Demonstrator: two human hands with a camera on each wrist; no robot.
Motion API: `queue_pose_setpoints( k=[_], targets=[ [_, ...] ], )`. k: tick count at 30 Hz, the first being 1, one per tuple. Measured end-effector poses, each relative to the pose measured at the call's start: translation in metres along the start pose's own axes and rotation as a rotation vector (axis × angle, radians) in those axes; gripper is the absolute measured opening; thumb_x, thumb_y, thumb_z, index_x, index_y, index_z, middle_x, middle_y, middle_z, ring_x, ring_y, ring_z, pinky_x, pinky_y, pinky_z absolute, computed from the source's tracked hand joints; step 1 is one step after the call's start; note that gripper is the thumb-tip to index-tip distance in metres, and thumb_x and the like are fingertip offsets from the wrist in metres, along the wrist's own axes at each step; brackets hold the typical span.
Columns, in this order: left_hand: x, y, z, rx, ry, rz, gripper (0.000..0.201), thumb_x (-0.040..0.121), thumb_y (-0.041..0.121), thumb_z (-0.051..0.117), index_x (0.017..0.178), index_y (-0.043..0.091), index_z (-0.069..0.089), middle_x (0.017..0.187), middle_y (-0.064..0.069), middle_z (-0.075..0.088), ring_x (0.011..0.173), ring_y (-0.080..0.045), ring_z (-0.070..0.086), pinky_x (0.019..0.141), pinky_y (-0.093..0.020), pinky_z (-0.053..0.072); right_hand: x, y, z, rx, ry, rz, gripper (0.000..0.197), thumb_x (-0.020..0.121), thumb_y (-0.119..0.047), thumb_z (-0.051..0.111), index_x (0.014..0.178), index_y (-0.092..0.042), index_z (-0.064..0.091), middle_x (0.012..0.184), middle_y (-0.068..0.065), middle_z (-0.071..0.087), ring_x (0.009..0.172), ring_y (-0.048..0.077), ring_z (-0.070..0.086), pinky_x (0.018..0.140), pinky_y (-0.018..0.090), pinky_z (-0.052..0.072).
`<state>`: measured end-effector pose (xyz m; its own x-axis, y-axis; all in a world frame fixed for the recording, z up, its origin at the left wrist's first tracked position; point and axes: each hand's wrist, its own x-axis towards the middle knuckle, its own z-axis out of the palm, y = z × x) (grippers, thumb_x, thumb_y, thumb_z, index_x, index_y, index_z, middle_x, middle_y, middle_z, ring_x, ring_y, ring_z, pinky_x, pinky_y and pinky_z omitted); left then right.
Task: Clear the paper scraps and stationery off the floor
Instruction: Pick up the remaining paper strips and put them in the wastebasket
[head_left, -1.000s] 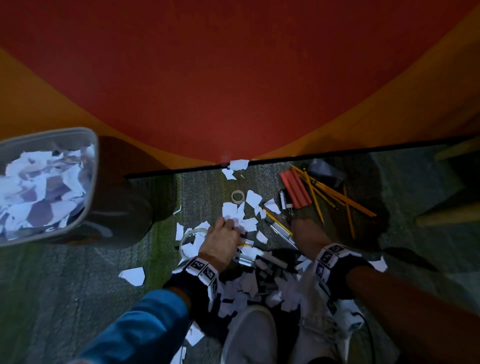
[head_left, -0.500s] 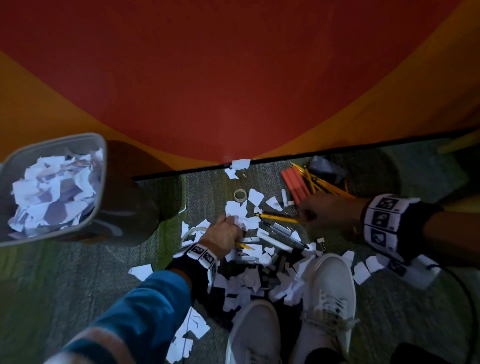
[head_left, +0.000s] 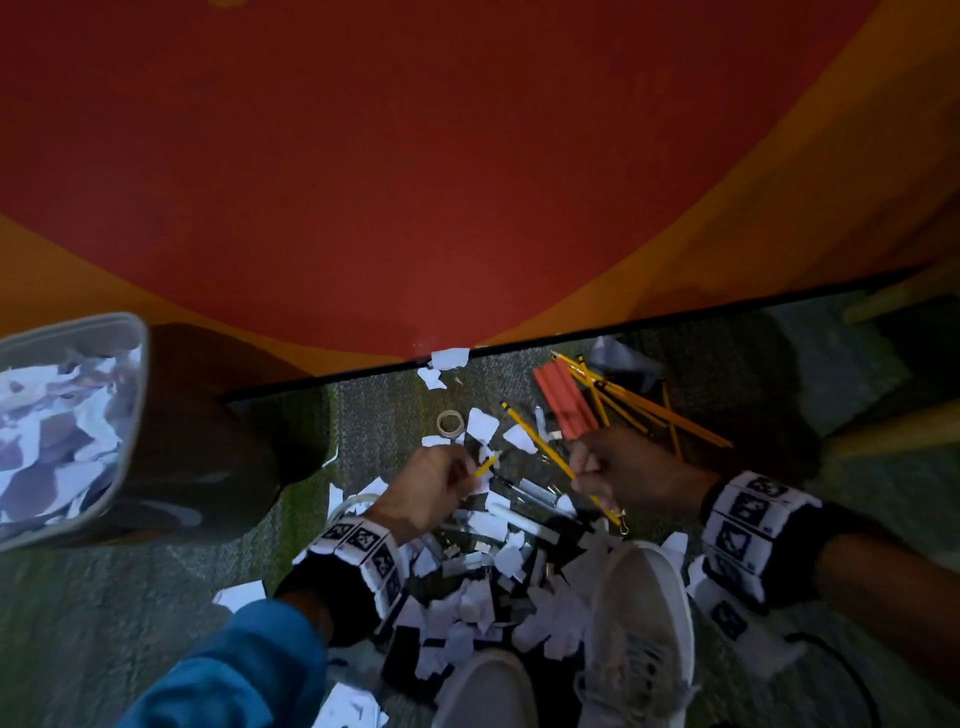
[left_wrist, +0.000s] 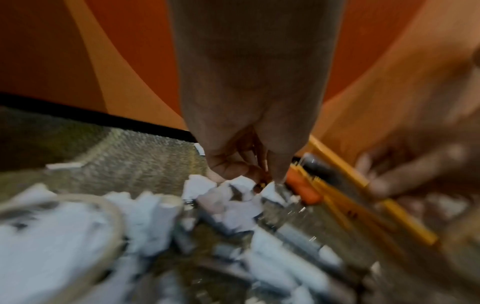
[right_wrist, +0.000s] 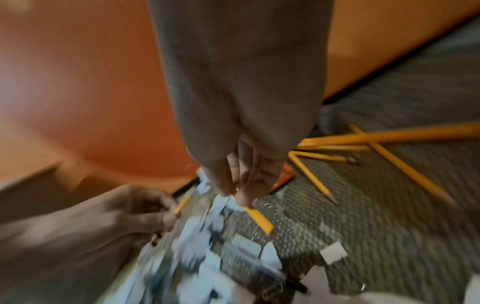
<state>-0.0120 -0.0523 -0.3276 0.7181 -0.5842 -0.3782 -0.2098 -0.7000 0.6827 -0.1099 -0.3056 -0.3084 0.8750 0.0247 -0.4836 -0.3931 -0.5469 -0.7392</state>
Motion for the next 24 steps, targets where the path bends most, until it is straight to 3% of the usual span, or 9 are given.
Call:
queue_pose_setpoints(
  k=[2, 5, 9, 11, 13, 16, 19, 22, 24],
  targets=[
    [0.014, 0.019, 0.007, -0.233, 0.069, -0.034, 0.007, 0.089, 0.010, 0.071, 0.086, 0.006, 0.067, 0.068, 0.006, 0.065, 0.059, 0.001, 0.059, 0.064, -0.018, 0.047, 0.005, 0.013, -0.001, 0.095, 0.157, 0.058, 0.018, 0.084, 0.001, 0.069, 0.077, -0.012, 0.059, 0.060, 0.012, 0.059, 0.051, 0.023, 0.057, 0.056, 0.038, 0.047],
    [0.042, 0.061, 0.026, -0.578, 0.071, -0.138, 0.018, 0.089, 0.009, 0.073, 0.093, -0.006, 0.063, 0.063, -0.006, 0.062, 0.046, -0.011, 0.057, 0.051, -0.024, 0.047, 0.009, 0.028, -0.013, 0.077, 0.357, 0.091, 0.012, 0.081, -0.003, 0.074, 0.078, -0.013, 0.067, 0.075, 0.012, 0.070, 0.072, 0.021, 0.066, 0.069, 0.035, 0.050],
    [0.078, 0.102, 0.066, -0.705, 0.029, -0.221, 0.011, 0.093, 0.009, 0.067, 0.093, 0.005, 0.057, 0.071, -0.008, 0.064, 0.041, -0.010, 0.056, 0.038, -0.018, 0.040, 0.011, 0.049, -0.033, -0.004, 0.535, 0.166, 0.010, 0.082, -0.005, 0.074, 0.092, -0.003, 0.074, 0.080, 0.006, 0.067, 0.079, 0.011, 0.061, 0.057, 0.008, 0.038],
    [0.088, 0.111, 0.080, -0.723, -0.038, -0.225, 0.008, 0.095, 0.006, 0.062, 0.090, 0.009, 0.058, 0.075, -0.009, 0.065, 0.046, -0.011, 0.060, 0.039, -0.020, 0.040, 0.014, 0.057, -0.037, -0.060, 0.533, 0.192, 0.012, 0.083, -0.007, 0.074, 0.095, -0.003, 0.074, 0.084, 0.008, 0.069, 0.081, 0.012, 0.061, 0.057, 0.012, 0.036],
    [0.087, 0.105, 0.081, -0.674, -0.042, -0.233, 0.010, 0.097, 0.001, 0.055, 0.091, 0.005, 0.063, 0.077, -0.009, 0.068, 0.050, -0.015, 0.062, 0.042, -0.023, 0.042, 0.018, 0.063, -0.039, -0.083, 0.508, 0.215, 0.015, 0.084, -0.011, 0.074, 0.097, -0.004, 0.072, 0.091, 0.013, 0.072, 0.088, 0.021, 0.066, 0.068, 0.022, 0.038],
    [0.067, 0.081, 0.059, -0.641, 0.076, -0.222, 0.014, 0.096, -0.005, 0.052, 0.092, -0.004, 0.066, 0.073, -0.013, 0.067, 0.046, -0.012, 0.059, 0.041, -0.021, 0.043, 0.016, 0.062, -0.040, -0.116, 0.544, 0.227, 0.017, 0.086, -0.012, 0.071, 0.101, -0.003, 0.071, 0.096, 0.017, 0.072, 0.094, 0.029, 0.067, 0.074, 0.025, 0.042],
    [0.041, 0.046, 0.038, -0.567, 0.257, -0.215, 0.015, 0.094, -0.009, 0.053, 0.091, -0.007, 0.067, 0.069, -0.011, 0.066, 0.044, -0.003, 0.056, 0.044, -0.016, 0.045, 0.010, 0.055, -0.026, -0.138, 0.611, 0.119, 0.007, 0.084, -0.007, 0.069, 0.089, -0.007, 0.074, 0.087, 0.013, 0.074, 0.083, 0.023, 0.069, 0.071, 0.025, 0.045],
    [0.023, 0.019, 0.031, -0.498, 0.352, -0.217, 0.018, 0.093, -0.005, 0.053, 0.087, 0.000, 0.069, 0.072, -0.006, 0.066, 0.058, -0.007, 0.059, 0.053, -0.012, 0.046, 0.008, 0.048, 0.007, -0.060, 0.403, -0.001, 0.008, 0.083, -0.005, 0.068, 0.079, -0.011, 0.072, 0.076, 0.003, 0.073, 0.074, 0.012, 0.067, 0.069, 0.025, 0.048],
    [0.013, 0.007, 0.036, -0.609, 0.335, -0.211, 0.029, 0.091, -0.012, 0.051, 0.079, 0.006, 0.071, 0.069, -0.002, 0.063, 0.063, -0.011, 0.055, 0.057, -0.013, 0.044, 0.007, 0.045, 0.028, -0.055, 0.278, -0.027, 0.008, 0.082, -0.006, 0.070, 0.076, -0.011, 0.071, 0.075, -0.004, 0.070, 0.073, 0.008, 0.065, 0.068, 0.022, 0.047]
  ],
)
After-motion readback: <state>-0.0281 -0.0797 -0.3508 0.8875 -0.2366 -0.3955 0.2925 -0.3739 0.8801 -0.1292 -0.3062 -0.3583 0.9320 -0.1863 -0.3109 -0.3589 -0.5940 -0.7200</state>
